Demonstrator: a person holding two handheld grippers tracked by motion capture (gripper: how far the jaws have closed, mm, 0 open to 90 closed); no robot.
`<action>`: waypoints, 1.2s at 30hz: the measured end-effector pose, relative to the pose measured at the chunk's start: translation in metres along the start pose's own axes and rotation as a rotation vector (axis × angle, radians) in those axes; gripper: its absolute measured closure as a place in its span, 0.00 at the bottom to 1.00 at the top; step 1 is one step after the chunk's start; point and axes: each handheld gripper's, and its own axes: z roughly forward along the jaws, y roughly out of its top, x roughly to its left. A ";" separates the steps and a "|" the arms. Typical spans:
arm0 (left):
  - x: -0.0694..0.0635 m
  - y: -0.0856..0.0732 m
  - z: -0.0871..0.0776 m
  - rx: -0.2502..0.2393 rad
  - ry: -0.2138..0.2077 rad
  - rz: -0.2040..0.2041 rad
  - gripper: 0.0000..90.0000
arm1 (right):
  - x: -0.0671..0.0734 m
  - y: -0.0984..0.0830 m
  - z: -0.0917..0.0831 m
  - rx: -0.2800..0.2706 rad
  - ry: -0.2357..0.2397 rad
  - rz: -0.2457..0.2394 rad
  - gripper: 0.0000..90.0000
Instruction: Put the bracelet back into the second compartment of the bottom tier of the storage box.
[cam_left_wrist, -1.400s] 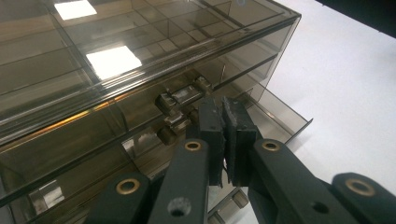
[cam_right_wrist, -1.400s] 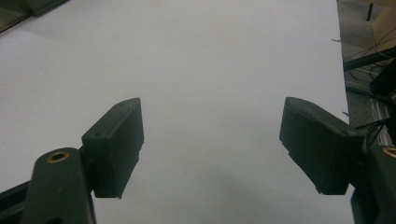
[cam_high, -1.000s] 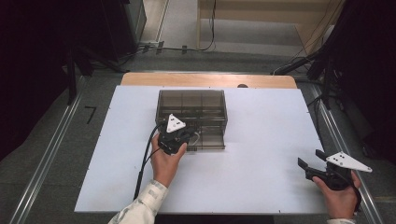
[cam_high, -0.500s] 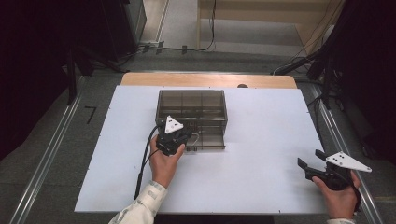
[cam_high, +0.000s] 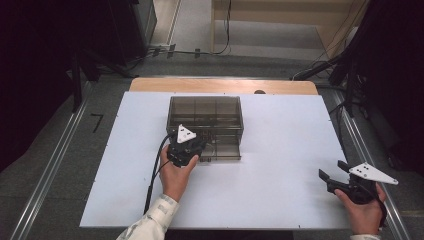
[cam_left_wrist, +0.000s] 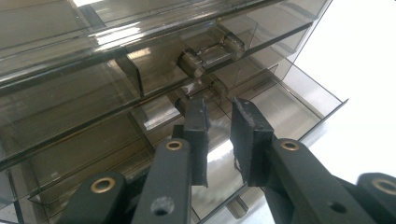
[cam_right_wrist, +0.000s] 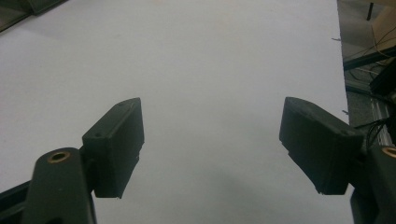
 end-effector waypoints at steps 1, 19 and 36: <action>0.000 0.000 0.000 -0.001 -0.002 0.000 0.84 | 0.000 0.000 0.000 0.001 0.000 -0.001 0.23; 0.000 -0.003 -0.001 0.020 0.016 -0.005 0.55 | 0.000 0.000 0.000 0.000 0.000 -0.001 0.23; 0.004 -0.006 0.000 0.044 0.021 -0.032 0.13 | 0.000 0.000 0.000 0.000 0.001 0.002 0.23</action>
